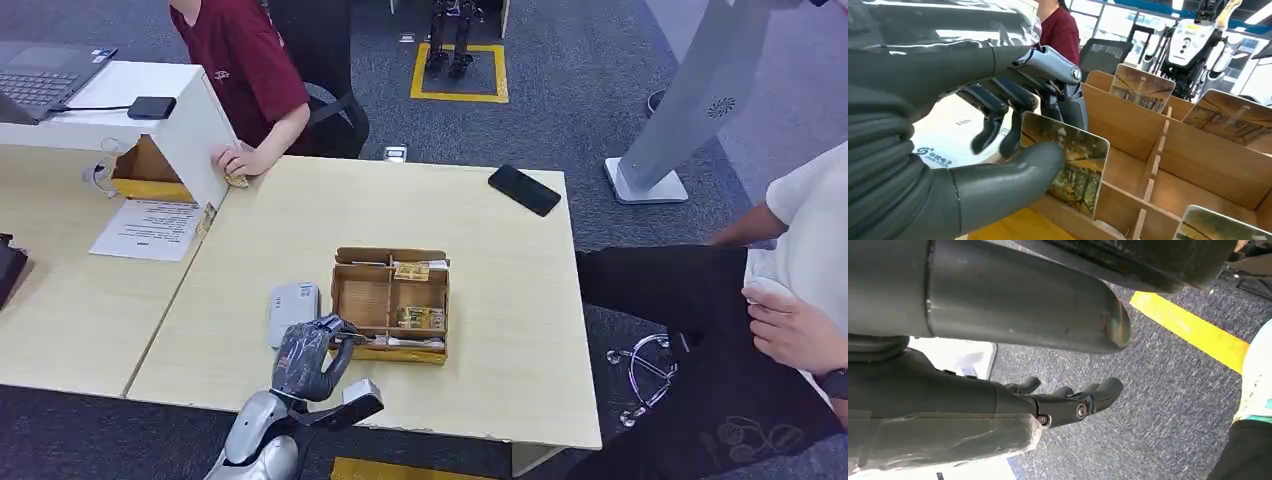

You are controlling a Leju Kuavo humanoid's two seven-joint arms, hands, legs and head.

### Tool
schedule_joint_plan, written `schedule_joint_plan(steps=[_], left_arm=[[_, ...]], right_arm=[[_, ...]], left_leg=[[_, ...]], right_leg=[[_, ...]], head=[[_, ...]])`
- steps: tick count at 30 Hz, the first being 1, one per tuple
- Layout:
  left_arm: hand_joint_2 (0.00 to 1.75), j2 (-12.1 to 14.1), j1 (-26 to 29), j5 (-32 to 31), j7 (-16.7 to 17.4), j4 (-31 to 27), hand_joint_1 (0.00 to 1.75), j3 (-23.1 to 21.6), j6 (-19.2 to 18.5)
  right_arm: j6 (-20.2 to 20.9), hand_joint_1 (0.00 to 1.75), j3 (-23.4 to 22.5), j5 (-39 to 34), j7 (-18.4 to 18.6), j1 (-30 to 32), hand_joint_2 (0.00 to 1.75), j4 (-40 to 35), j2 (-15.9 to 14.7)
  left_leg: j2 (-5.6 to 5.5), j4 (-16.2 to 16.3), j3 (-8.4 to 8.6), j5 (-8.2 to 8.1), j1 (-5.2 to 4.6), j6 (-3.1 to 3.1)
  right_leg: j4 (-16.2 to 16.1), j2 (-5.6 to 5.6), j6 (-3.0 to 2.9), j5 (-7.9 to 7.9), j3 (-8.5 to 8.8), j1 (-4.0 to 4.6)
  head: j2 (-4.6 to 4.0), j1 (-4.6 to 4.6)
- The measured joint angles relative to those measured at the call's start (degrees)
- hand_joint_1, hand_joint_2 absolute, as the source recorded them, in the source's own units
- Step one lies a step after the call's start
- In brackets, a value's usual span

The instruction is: Pass the card to the sensor for recognition and then transmit it.

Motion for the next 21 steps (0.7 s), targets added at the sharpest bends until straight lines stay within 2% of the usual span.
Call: schedule_joint_plan(steps=[5,6,7,10,11,18,21], left_arm=[[1.75,0.0,-0.02,0.44,-0.02,0.0,1.75,0.0,-0.5],[1.75,0.0,-0.02,0.46,-0.02,0.0,1.71,0.0,-0.52],[1.75,0.0,-0.02,0.46,-0.02,0.0,1.59,0.0,-0.52],[1.75,0.0,-0.02,0.55,-0.02,0.0,1.62,0.0,-0.55],[1.75,0.0,-0.03,0.55,-0.02,0.0,1.75,0.0,-0.55],[1.75,0.02,-0.15,2.12,-0.7,-0.02,1.75,0.0,-1.6],[1.75,0.39,-0.41,4.99,-1.53,-1.38,1.75,0.0,-4.05]], right_arm=[[0.0,0.0,-0.07,0.02,-0.07,0.0,0.0,-0.02,0.0],[0.0,0.0,-0.07,0.02,-0.07,-0.01,0.0,-0.02,0.0],[0.0,0.0,-0.07,0.02,-0.07,-0.01,0.0,-0.02,0.0],[0.0,0.0,-0.11,0.02,-0.09,-0.01,0.0,-0.02,0.0],[0.0,0.0,-0.11,0.04,-0.09,-0.01,0.0,-0.02,0.0],[0.0,0.0,-0.57,0.26,-0.39,-0.02,0.0,-0.04,0.0],[0.04,0.0,-0.94,0.44,-0.39,-0.02,0.0,-0.04,0.0]], left_leg=[[0.0,0.0,0.0,0.0,0.0,0.0],[0.0,0.0,0.0,0.0,0.0,0.0],[0.0,0.0,0.0,0.0,0.0,0.0],[0.0,0.0,0.0,0.0,0.0,0.0],[0.0,0.0,0.0,0.0,0.0,0.0],[0.0,0.0,0.0,0.0,0.0,0.0],[-0.01,0.0,0.0,0.0,0.0,0.0]], right_leg=[[0.0,0.0,0.0,0.0,0.0,0.0],[0.0,0.0,0.0,0.0,0.0,0.0],[0.0,0.0,0.0,0.0,0.0,0.0],[0.0,0.0,0.0,0.0,0.0,0.0],[0.0,0.0,0.0,0.0,0.0,0.0],[0.0,0.0,0.0,0.0,0.0,0.0],[0.0,0.0,0.0,0.0,0.0,0.0]], head=[[0.0,0.0],[0.0,0.0],[0.0,0.0],[0.0,0.0],[0.0,0.0],[0.0,0.0],[0.0,0.0]])
